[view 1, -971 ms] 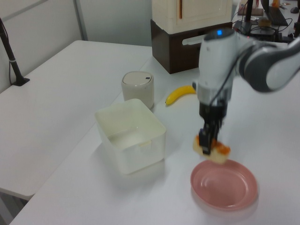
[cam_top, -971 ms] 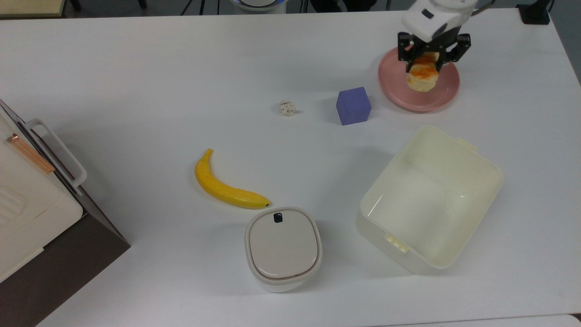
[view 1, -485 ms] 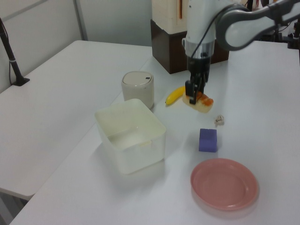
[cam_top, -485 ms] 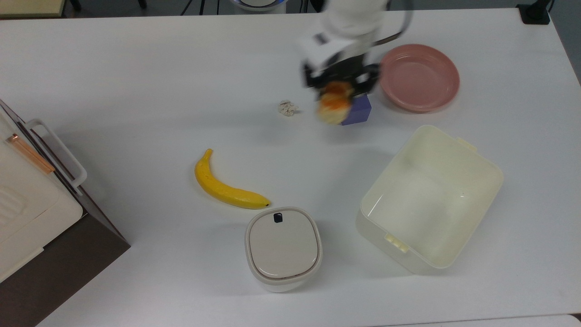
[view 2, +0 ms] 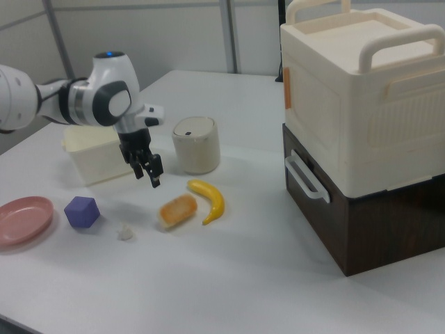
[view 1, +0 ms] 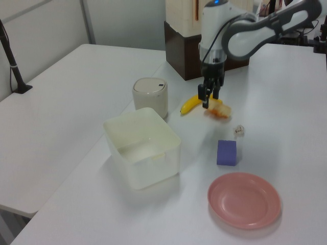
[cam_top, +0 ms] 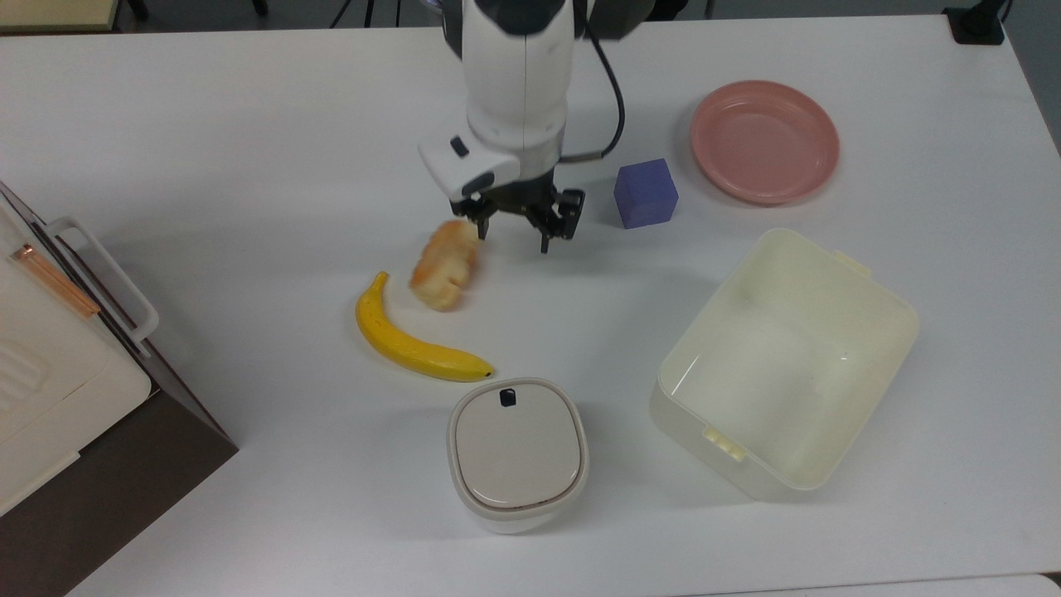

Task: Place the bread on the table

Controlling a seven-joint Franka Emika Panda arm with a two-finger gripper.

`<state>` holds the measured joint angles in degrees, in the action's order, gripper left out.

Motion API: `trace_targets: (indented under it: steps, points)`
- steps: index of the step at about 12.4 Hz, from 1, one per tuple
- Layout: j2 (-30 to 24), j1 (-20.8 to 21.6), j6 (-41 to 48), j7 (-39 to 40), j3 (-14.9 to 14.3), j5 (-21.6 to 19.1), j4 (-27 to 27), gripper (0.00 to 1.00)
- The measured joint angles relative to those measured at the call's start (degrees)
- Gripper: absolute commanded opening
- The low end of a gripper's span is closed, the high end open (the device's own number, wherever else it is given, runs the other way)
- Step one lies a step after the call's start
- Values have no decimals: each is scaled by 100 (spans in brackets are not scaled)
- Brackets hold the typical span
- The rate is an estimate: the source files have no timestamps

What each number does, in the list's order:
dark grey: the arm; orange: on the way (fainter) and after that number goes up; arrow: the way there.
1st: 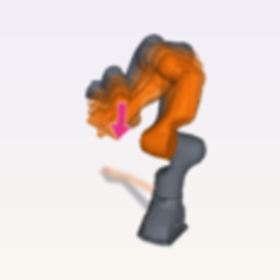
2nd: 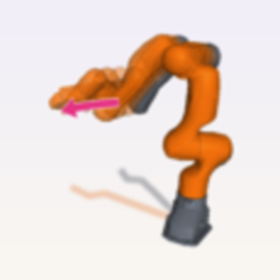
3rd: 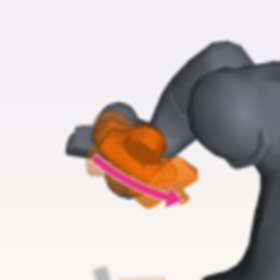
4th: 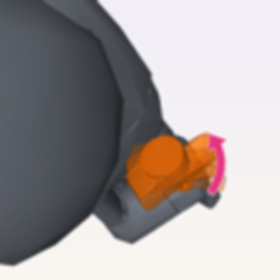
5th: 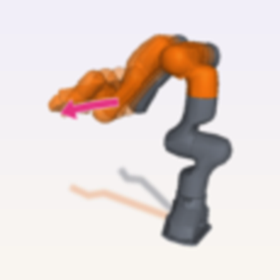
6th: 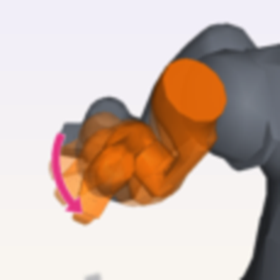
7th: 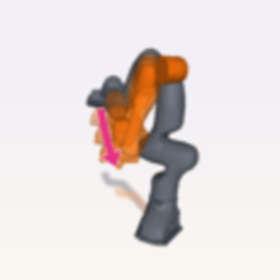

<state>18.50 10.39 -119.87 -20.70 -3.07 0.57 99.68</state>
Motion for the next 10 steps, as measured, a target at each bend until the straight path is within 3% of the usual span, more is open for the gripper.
trace_targets:
  steps: [2, 7, 10]
  points:
    - [125, 5, -66, -5, -7, 0, -13, 100]
    - [-78, 4, 30, -7, -26, 0, -132, 100]
    - [-339, -5, 637, 161, -40, 0, -328, 100]
